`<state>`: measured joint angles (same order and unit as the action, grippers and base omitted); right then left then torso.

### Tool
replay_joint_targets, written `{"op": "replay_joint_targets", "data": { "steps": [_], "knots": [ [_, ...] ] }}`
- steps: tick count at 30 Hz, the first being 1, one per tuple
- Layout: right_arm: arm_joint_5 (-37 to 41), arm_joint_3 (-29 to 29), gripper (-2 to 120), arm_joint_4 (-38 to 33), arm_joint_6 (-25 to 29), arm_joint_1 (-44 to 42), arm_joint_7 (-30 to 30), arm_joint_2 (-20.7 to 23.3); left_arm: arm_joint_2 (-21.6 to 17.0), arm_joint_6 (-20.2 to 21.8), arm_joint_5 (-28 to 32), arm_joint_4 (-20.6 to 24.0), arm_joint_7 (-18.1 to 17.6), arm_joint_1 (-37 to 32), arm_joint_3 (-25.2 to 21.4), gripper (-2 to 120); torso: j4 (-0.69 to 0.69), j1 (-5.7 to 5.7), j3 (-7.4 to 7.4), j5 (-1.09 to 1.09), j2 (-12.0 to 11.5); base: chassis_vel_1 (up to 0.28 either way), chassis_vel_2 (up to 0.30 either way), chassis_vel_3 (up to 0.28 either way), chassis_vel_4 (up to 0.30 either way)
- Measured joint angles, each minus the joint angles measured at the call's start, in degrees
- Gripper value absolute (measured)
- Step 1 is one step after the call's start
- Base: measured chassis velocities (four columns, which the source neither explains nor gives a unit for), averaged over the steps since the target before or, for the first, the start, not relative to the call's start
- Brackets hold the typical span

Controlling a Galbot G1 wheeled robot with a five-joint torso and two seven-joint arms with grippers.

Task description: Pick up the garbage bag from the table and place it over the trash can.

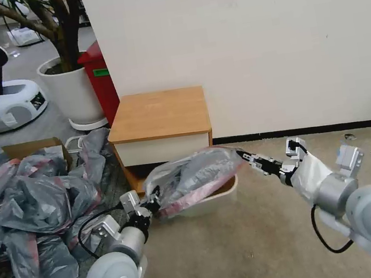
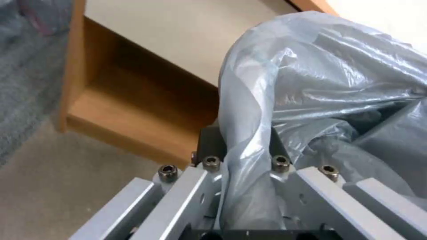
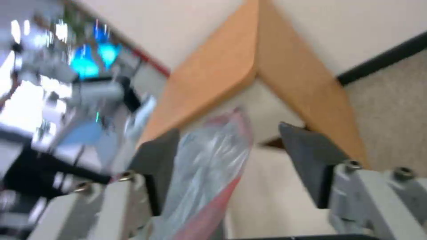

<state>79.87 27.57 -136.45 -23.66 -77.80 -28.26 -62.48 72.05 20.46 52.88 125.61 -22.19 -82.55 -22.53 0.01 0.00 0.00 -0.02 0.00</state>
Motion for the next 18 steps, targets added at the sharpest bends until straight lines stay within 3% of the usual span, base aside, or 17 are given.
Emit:
{"op": "replay_joint_targets", "data": {
  "steps": [2, 6, 10, 13, 18],
  "knots": [
    [-0.82, -0.27, 65, 0.12, 0.60, -0.11, 0.06, -0.58, 0.01, -0.12, -0.02, -0.01, 0.00, 0.00, -0.07, 5, -0.01, 0.00, 0.00, 0.01, 0.00, 0.000, 0.000, 0.000, 0.000],
    [-5.98, -4.23, 87, 1.28, 7.03, -0.68, 0.25, -7.66, 0.09, -0.97, -0.40, 0.14, 0.01, -0.10, -0.80, 5, -0.01, 0.00, 0.00, 0.01, 0.00, 0.000, 0.000, 0.000, 0.000],
    [-8.23, -7.95, 100, 2.45, 8.56, 0.50, 0.26, -11.25, 0.83, -1.11, -1.60, 0.09, 0.21, 0.18, -1.57, 5, -0.01, 0.00, 0.00, 0.01, 0.00, 0.000, 0.000, 0.000, 0.000],
    [-10.17, -9.42, 100, 3.45, 8.47, 0.88, 0.97, -12.50, 1.03, -1.16, -2.29, 0.01, 0.31, 0.05, -1.59, 5, -0.01, 0.00, 0.00, 0.01, 0.00, 0.000, 0.000, 0.000, 0.000],
    [-12.26, -10.63, 84, 5.82, 8.35, 2.35, 2.01, -14.12, 1.00, -1.19, -2.66, 0.52, 0.75, -0.71, -1.50, 5, -0.01, 0.00, 0.00, 0.01, 0.00, 0.000, 0.000, 0.000, 0.000]
  ]
}}
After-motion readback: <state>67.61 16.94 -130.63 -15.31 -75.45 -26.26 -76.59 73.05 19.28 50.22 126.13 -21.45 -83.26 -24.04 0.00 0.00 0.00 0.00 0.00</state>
